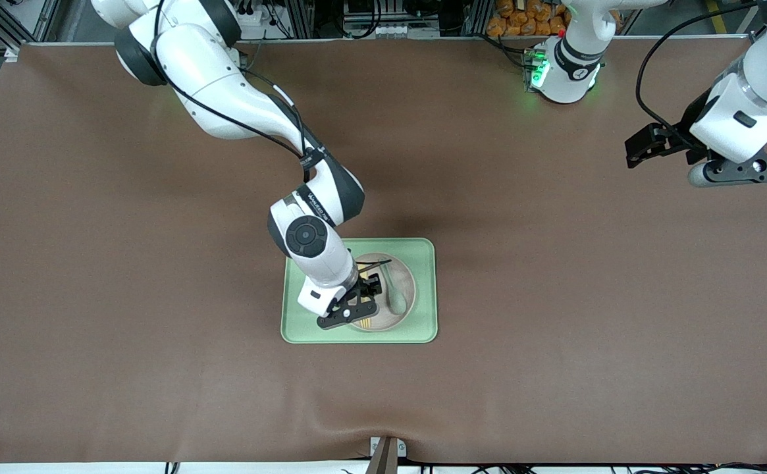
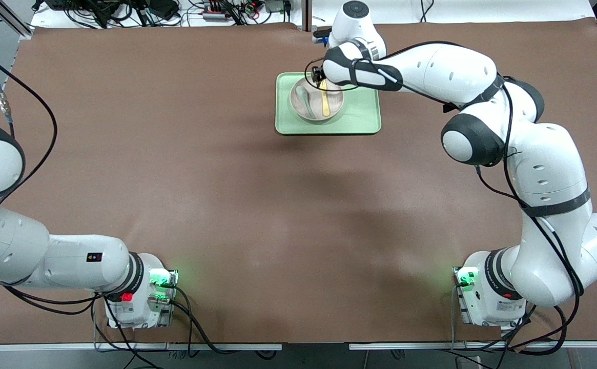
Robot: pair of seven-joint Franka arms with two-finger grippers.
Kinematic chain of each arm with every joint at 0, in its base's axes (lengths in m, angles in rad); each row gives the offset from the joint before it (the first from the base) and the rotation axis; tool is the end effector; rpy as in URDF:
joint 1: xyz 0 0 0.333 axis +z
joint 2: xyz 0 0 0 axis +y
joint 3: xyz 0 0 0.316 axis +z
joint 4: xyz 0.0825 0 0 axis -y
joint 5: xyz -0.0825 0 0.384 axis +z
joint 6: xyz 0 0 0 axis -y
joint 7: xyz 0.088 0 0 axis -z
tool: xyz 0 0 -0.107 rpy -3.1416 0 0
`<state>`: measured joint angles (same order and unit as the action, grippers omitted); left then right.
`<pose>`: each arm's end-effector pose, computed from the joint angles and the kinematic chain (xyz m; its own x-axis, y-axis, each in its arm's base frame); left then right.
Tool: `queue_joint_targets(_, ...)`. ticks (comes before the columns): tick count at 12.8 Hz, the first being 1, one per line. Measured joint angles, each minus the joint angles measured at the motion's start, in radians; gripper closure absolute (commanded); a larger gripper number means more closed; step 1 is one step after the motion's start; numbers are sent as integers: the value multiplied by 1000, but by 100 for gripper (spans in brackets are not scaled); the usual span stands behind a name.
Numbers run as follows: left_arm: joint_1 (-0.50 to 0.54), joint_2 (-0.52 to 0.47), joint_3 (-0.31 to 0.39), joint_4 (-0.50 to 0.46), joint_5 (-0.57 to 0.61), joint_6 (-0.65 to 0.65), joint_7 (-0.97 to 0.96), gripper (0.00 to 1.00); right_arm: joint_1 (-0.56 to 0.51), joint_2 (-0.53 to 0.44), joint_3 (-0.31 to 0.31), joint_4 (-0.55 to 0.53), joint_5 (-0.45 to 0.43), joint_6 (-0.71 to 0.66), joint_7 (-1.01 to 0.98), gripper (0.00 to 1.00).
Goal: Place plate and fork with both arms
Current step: 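Lower the right gripper over the yellow fork on the plate, then close the right gripper on the yellow fork and lift it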
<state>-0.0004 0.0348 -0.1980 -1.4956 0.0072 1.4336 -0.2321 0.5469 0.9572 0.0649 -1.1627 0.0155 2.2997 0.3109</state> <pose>0.5406 -0.1057 0.6292 0.9950 0.0350 -0.0933 0.0331 -0.9992 -0.0224 0.6493 0.4364 0.2289 0.9579 0.2449 0.1501 0.2632 -0.9575 -0.1178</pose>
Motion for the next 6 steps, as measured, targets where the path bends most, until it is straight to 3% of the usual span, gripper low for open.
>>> queue_joint_targets(4, -8, -3, 19, 0, 7, 0, 89, 0, 23, 10, -2, 0, -42, -9, 10, 40)
queue_joint_targets(6, -35, -13, 69, 1, 7, 0, 135, 0, 24, 20, -4, 0, -43, -10, 10, 43)
